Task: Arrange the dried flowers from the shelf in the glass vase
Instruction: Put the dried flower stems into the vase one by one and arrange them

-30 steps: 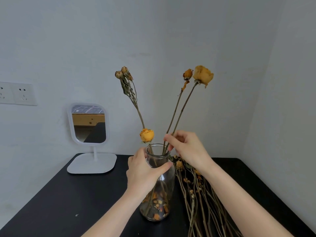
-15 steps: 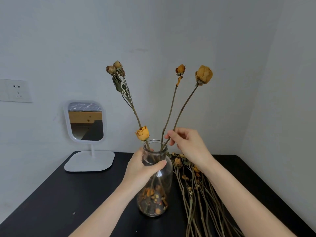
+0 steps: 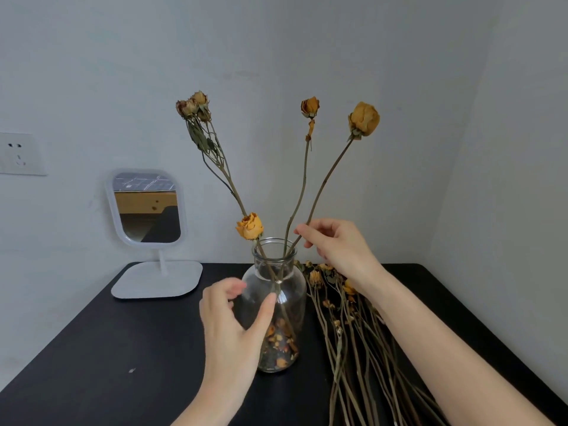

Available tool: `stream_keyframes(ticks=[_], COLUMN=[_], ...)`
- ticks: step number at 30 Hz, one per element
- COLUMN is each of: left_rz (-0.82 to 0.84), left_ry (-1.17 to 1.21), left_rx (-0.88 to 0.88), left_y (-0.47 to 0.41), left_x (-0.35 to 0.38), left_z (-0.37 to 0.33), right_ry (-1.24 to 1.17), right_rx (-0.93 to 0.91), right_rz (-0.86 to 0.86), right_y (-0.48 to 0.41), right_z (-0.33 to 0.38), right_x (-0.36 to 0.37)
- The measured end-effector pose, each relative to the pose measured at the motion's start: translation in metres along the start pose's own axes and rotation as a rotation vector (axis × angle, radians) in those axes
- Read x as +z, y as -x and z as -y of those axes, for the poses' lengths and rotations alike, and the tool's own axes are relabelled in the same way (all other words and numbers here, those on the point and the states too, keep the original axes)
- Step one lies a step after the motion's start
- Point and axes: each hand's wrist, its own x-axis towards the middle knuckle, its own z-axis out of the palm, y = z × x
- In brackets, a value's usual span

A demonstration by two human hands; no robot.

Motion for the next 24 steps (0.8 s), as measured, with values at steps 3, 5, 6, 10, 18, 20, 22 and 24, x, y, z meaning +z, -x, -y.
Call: stream_keyframes(ticks=[3,5,6,10,18,20,22,24], left_rz=[0.17,0.404,0.515,0.724,0.659,0.648,0.655,0.657], left_ry=[-0.05,-0.107,-0.151,-0.294,-0.518,-0.559,-0.573,-0.577], left_rx=[0.16,0.12,0.065,-0.178,-0.322,-0.344,-0.371,-0.402], left_y=[0.029,0.041,0.044,0.042,0.028,0.026,0.025,0.025], left_x=[-0.002,0.004,0.01,0.045,0.096,0.101,0.105,0.108], left_z=[0.002,0.001,0.001,0.009,0.018,0.019,0.019,0.02], right_ry=[-0.023,-0.009,0.014,0.161,0.52,0.561,0.569,0.567], right_rx=[0.003,0.026,0.05,0.187,0.423,0.406,0.387,0.365], right_rz=[-0.01,-0.025,-0.035,-0.069,0.214,0.245,0.25,0.256], right_y=[0.004,0.008,0.01,0.02,0.036,0.036,0.035,0.034], right_z=[-0.003,-0.011,-0.017,-0.053,-0.117,-0.124,-0.127,-0.128], right_x=[-0.008,-0.017,-0.023,-0.047,-0.058,-0.052,-0.046,-0.041])
